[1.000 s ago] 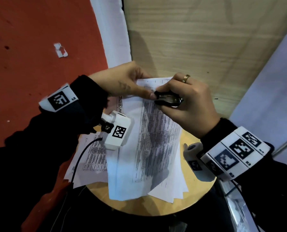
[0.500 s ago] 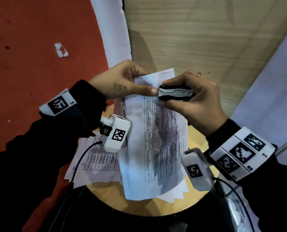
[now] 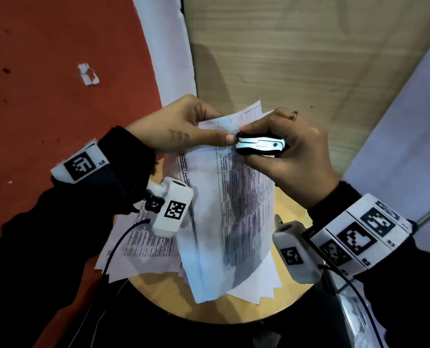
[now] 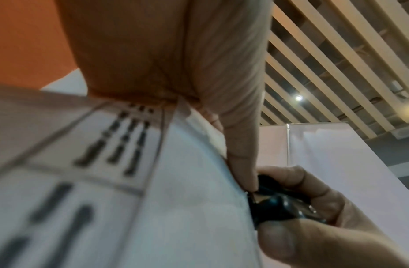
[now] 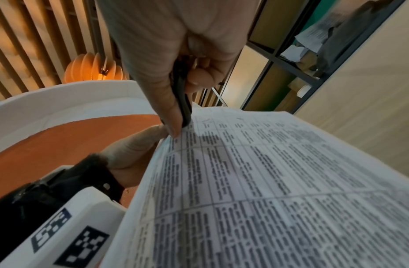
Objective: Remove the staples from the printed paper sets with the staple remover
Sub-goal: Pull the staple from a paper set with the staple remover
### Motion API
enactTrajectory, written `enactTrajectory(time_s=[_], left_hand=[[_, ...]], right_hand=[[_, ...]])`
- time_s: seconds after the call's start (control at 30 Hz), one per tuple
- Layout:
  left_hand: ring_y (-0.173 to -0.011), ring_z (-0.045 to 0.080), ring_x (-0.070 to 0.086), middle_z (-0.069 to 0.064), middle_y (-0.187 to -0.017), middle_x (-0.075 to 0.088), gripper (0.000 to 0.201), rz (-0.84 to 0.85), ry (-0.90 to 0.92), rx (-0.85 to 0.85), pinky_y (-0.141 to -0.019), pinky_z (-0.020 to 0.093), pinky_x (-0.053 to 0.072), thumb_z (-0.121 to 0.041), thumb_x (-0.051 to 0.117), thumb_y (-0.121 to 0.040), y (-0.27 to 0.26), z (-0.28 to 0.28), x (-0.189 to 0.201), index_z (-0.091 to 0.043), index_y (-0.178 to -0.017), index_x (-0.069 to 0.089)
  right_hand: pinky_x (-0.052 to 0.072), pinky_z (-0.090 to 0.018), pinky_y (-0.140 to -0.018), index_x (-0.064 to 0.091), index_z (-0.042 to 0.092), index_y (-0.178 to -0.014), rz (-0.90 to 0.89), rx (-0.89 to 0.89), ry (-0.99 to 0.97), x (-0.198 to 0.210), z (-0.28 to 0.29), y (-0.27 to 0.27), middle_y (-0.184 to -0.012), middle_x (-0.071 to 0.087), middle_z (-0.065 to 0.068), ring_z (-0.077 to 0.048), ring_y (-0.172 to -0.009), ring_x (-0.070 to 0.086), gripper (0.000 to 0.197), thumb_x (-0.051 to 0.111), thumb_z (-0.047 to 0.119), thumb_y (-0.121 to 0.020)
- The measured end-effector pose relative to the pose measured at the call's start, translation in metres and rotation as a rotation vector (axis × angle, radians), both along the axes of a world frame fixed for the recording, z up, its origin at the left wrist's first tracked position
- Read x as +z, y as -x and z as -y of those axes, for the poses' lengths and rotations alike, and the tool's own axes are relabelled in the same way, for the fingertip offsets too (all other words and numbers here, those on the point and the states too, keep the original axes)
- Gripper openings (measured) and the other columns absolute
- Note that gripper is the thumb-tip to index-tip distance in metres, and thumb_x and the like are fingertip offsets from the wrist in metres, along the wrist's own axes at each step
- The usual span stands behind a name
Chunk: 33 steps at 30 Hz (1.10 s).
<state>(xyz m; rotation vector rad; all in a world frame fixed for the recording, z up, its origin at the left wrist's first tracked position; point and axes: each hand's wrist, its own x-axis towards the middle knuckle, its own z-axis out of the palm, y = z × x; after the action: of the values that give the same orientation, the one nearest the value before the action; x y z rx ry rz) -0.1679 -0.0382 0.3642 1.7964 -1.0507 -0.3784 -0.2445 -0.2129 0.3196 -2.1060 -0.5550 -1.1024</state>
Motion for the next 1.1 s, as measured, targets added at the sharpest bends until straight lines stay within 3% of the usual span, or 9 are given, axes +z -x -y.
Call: enactTrajectory(time_s=[0.13,0.27,0.57,0.7,0.8,0.87,0.97,1.03,1.1], left_hand=[[-0.079,0.005,0.065,-0.003,-0.085,0.074,0.024,-0.054,0.042,0.029,-0.076,0.017,0.053,-0.013,0.072,-0.072,-0.004,0.001,-0.006,-0.005,-0.094,0.071],[-0.074,0.004,0.065,-0.004,-0.079,0.074,0.025,-0.144,0.082,0.051,-0.071,0.015,0.052,-0.008,0.072,-0.069,-0.003,0.005,-0.011,0.000,-0.092,0.069],[-0.067,0.000,0.060,-0.010,-0.069,0.069,0.015,-0.112,0.103,0.088,-0.067,0.012,0.049,-0.010,0.065,-0.067,0.006,0.016,-0.013,-0.011,-0.081,0.071],[-0.064,-0.004,0.054,-0.014,-0.067,0.064,0.014,0.031,0.093,0.088,-0.060,0.011,0.043,-0.011,0.064,-0.074,0.011,0.018,-0.013,-0.022,-0.071,0.072],[-0.069,0.009,0.048,0.002,-0.073,0.056,0.014,0.152,0.056,0.138,-0.060,0.024,0.038,-0.021,0.067,-0.074,0.009,0.016,-0.014,-0.010,-0.080,0.072],[-0.066,0.011,0.046,0.006,-0.068,0.054,0.036,0.266,0.030,0.187,-0.059,0.031,0.037,-0.035,0.063,-0.067,0.008,0.017,-0.015,0.000,-0.078,0.067],[-0.059,0.025,0.051,0.017,-0.061,0.054,0.040,0.500,-0.055,0.306,-0.057,0.040,0.042,-0.049,0.054,-0.060,0.008,0.019,-0.013,-0.011,-0.071,0.061],[-0.064,0.026,0.051,0.009,-0.059,0.052,0.036,0.598,-0.094,0.371,-0.059,0.037,0.041,-0.053,0.048,-0.058,0.009,0.019,-0.013,-0.021,-0.067,0.059],[-0.061,0.014,0.043,-0.002,-0.056,0.045,0.029,0.637,-0.115,0.410,-0.055,0.027,0.035,-0.056,0.045,-0.059,0.011,0.022,-0.015,-0.029,-0.055,0.052]], right_hand=[[0.047,-0.016,-0.071,0.072,0.005,-0.088,0.034,0.020,0.016,-0.001,0.002,0.002,-0.083,0.063,0.001,-0.007,-0.077,0.059,0.023,0.079,0.006,-0.066],[0.055,-0.042,-0.070,0.070,0.002,-0.089,0.050,0.037,0.046,-0.003,0.003,0.003,-0.088,0.065,-0.005,-0.024,-0.082,0.065,0.025,0.079,-0.001,-0.066],[0.054,-0.047,-0.065,0.071,-0.002,-0.087,0.121,-0.010,0.147,-0.007,0.005,0.002,-0.087,0.068,-0.013,-0.036,-0.079,0.064,0.018,0.075,-0.001,-0.069],[0.053,-0.032,-0.069,0.072,0.001,-0.088,0.093,-0.060,0.113,-0.006,0.005,0.004,-0.083,0.066,-0.005,-0.021,-0.078,0.064,0.020,0.077,0.003,-0.068],[0.046,-0.015,-0.068,0.072,0.005,-0.085,0.054,-0.103,0.009,-0.006,0.003,0.005,-0.077,0.061,0.003,-0.008,-0.073,0.058,0.023,0.078,0.006,-0.063],[0.048,-0.018,-0.069,0.072,0.007,-0.083,0.001,-0.106,-0.071,-0.006,0.001,0.005,-0.077,0.066,0.001,-0.008,-0.073,0.059,0.022,0.079,0.010,-0.062],[0.054,-0.031,-0.070,0.071,0.014,-0.080,-0.110,-0.097,-0.227,-0.005,-0.002,0.003,-0.076,0.069,-0.001,-0.013,-0.073,0.065,0.020,0.079,0.016,-0.062],[0.055,-0.034,-0.071,0.068,0.023,-0.076,-0.166,-0.092,-0.322,-0.005,-0.004,0.001,-0.076,0.069,0.000,-0.014,-0.073,0.067,0.020,0.080,0.019,-0.060],[0.056,-0.035,-0.072,0.063,0.030,-0.071,-0.205,-0.093,-0.393,-0.008,-0.005,-0.004,-0.077,0.070,-0.002,-0.014,-0.074,0.068,0.024,0.080,0.019,-0.058]])
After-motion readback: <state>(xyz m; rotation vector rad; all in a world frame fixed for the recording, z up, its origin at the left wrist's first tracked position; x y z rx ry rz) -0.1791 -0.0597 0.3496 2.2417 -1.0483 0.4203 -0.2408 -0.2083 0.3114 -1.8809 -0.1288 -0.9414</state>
